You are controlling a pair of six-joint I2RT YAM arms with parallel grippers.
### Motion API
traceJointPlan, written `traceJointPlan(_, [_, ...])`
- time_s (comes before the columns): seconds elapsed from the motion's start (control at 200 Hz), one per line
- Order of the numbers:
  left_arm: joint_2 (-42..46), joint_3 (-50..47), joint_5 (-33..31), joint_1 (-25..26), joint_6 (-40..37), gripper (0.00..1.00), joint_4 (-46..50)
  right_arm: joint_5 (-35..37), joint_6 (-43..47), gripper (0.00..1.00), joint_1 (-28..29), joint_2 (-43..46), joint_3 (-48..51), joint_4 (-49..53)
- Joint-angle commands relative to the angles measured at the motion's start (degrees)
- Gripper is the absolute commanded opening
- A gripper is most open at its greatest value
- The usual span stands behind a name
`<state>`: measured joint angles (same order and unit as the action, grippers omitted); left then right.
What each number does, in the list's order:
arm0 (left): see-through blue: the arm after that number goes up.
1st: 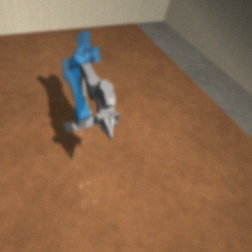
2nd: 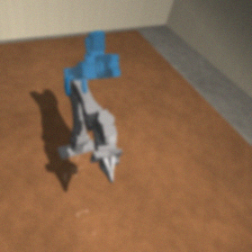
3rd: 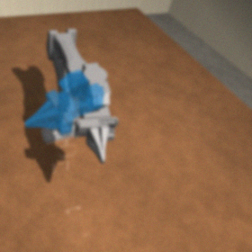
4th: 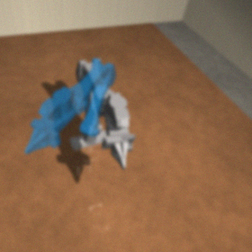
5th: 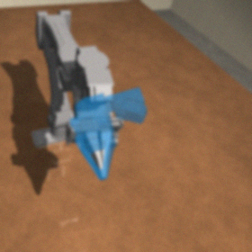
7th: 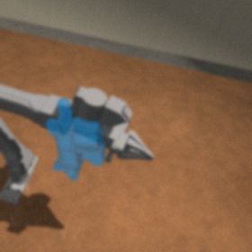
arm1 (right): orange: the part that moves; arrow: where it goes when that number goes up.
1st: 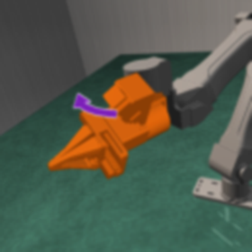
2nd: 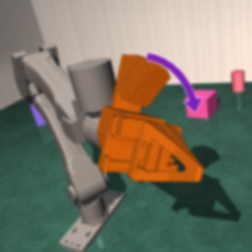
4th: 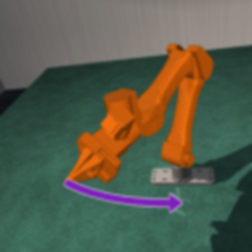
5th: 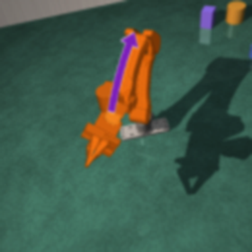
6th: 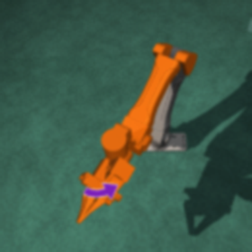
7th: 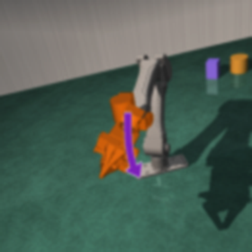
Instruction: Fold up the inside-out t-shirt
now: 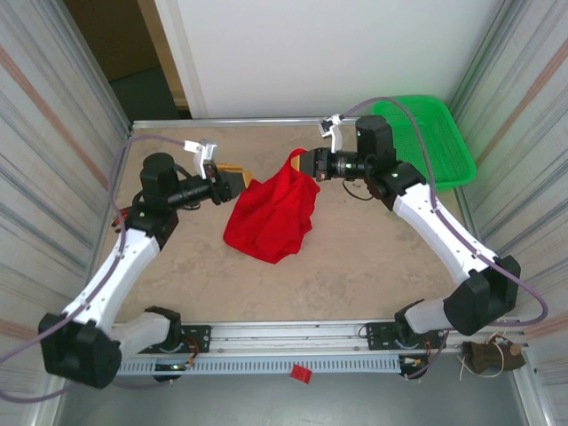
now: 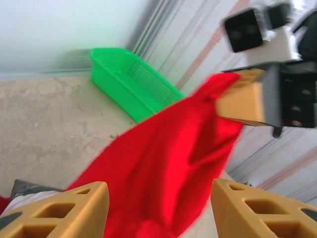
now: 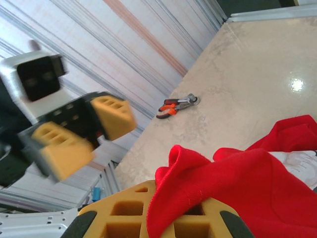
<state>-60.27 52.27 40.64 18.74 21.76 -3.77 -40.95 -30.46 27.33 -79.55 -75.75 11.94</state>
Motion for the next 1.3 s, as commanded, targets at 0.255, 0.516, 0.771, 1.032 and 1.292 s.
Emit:
traceJointPlan(0.255, [-4.4,-0.1,-31.7,18.5,-12.1,0.62,-1.6,0.6,-3.4,0.00,0.7,-0.3,0.6,-3.2])
traceJointPlan(0.516, [-10.1,2.4,-32.4,18.9,-11.7,0.64,-5.5,1.3,-3.1,0.00,2.0,0.1,0.8,-2.9])
traceJointPlan(0.771, [-11.4,2.7,-33.2,18.8,-10.2,0.66,-10.0,1.8,-2.9,0.00,2.3,0.9,1.8,-2.5])
traceJointPlan(1.032, [-16.8,5.6,-32.6,18.8,-9.2,0.60,-8.9,2.3,-3.4,0.00,2.3,2.0,1.8,-3.3])
traceJointPlan(1.292, [-13.7,9.6,-20.4,9.5,-6.3,0.00,-0.3,4.1,-3.5,0.00,-2.2,3.5,5.4,-3.0])
